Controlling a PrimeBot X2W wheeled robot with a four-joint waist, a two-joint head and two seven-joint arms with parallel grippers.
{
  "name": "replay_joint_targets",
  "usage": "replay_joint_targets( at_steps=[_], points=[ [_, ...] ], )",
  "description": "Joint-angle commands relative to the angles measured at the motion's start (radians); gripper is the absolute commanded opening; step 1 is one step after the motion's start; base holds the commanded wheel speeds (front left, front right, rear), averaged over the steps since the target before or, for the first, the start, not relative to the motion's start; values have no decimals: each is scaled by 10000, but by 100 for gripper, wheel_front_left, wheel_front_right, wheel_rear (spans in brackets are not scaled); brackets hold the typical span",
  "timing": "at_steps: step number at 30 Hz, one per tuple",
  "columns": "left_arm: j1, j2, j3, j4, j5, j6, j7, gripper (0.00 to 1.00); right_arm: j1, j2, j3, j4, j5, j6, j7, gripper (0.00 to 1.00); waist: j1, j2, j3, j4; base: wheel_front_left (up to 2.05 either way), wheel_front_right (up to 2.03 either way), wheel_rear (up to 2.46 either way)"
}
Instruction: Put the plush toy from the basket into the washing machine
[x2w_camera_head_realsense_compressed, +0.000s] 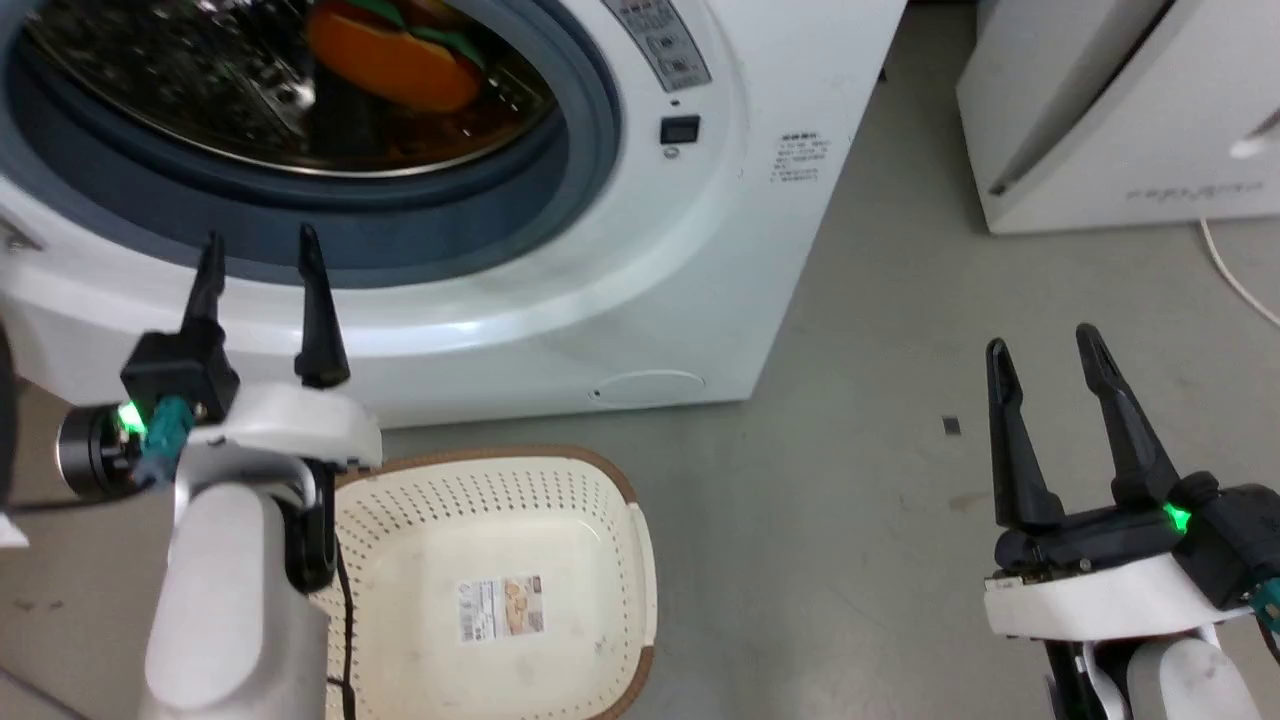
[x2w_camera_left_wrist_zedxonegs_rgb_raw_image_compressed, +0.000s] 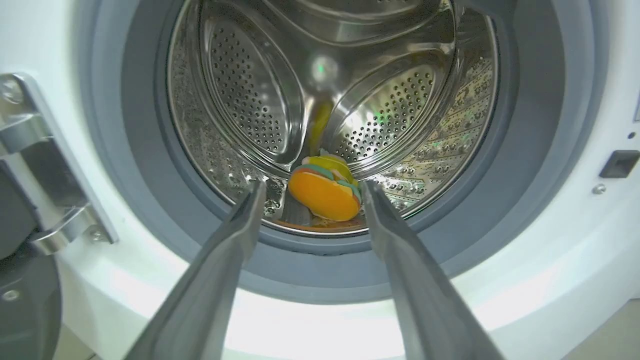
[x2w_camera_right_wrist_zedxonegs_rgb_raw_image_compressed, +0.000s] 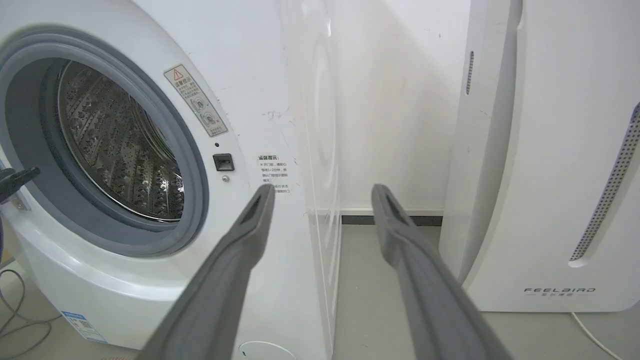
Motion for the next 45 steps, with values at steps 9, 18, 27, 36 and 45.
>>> replay_joint_targets(
  at_steps=[9, 18, 27, 36, 45],
  points=[
    [2479, -343, -467, -1978, 387, -42, -43, 100, 871, -2, -444, 283, -237, -7, -42, 100, 1, -1, -1609, 775, 0, 0, 0],
    [4086, -444, -914, -2658, 438, 39, -44, 100, 1458, -2, -612, 423, -247, -7, -42, 100, 1, -1, -2372, 1063, 0, 0, 0],
    [5148, -475, -1179, -2710, 381, 46, -44, 100, 2022, -2, -682, 623, -167, -7, -42, 100, 1, -1, -2900, 1150, 0, 0, 0],
    [5274, -506, -1208, -2634, 259, 34, 21, 0, 1970, 0, -642, 719, -139, 2, 9, 0, 1, -1, -3027, 1130, 0, 0, 0],
    [5259, -509, -1202, -2728, 280, 21, 205, 0, 1922, 0, -622, 727, -239, 1, 195, 0, 1, -1, -3030, 1120, 0, 0, 0]
  ],
)
